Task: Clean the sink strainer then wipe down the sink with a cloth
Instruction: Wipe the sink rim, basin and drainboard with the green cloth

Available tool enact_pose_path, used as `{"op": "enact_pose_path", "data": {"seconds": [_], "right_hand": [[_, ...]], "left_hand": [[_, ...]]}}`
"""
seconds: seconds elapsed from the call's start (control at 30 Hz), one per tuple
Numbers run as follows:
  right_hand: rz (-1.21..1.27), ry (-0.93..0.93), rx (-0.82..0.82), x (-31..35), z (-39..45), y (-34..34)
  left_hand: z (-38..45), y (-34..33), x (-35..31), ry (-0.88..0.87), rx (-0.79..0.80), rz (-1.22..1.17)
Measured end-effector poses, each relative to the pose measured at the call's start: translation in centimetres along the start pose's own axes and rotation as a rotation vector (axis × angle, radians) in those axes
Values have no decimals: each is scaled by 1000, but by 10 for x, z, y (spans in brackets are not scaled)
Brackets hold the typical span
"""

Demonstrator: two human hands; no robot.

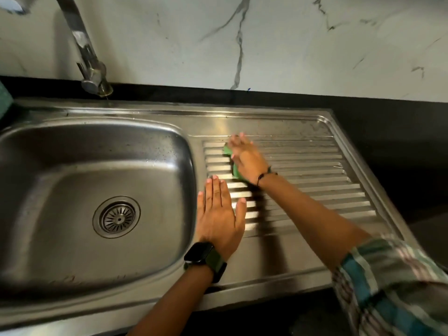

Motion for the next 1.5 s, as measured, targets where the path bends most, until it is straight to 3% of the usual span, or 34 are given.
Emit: {"op": "enact_pose_path", "data": {"seconds": [0.1,0.23,0.4,0.53,0.67,0.77,0.87,1.0,1.13,1.27,1.33,1.43,1.5], "right_hand": [[-1,111,20,39,-75,-12],[-47,126,-63,60,-149,-4],[-171,195,98,56,-85,-20],[-115,147,38,52,-32,-24],[-115,118,-92,45,-46,-17],[-186,27,-96,-4,-72,-1],[-200,-218,-79,-96,-114,27],[82,-368,-189,-139,-136,45],[183,-338,-231,-99,-120,35],[206,58,-121,40,-65,-7],[219,97,-72,73,-55,-24],[90,54,-128,40,-79,-14],[2,-105,-216,-29,-120,10]], "left_hand": [[0,0,0,-19,13,-11],[1,-2,1,-19,21,-57],[4,-2,2,1,7,-141],[4,4,8,28,-56,-253],[5,2,8,13,-57,-226],[3,3,7,-9,-60,-209],[3,1,9,-17,-43,-198],[5,-5,7,-37,-31,-127],[8,-10,5,-38,-30,-69],[10,-2,6,-2,-84,-186],[9,5,9,20,-118,-283],[9,2,11,15,-88,-252],[10,-2,13,10,-71,-207]]}}
Point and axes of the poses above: each hand's wrist, its own z-axis towards the middle knuckle, its own y-axis out of the back of the hand, x = y × z, the point moved 10 cm from there along z, towards the middle knuckle, and after that the axes turned 10 degrees about y, right-handed, at the moved point
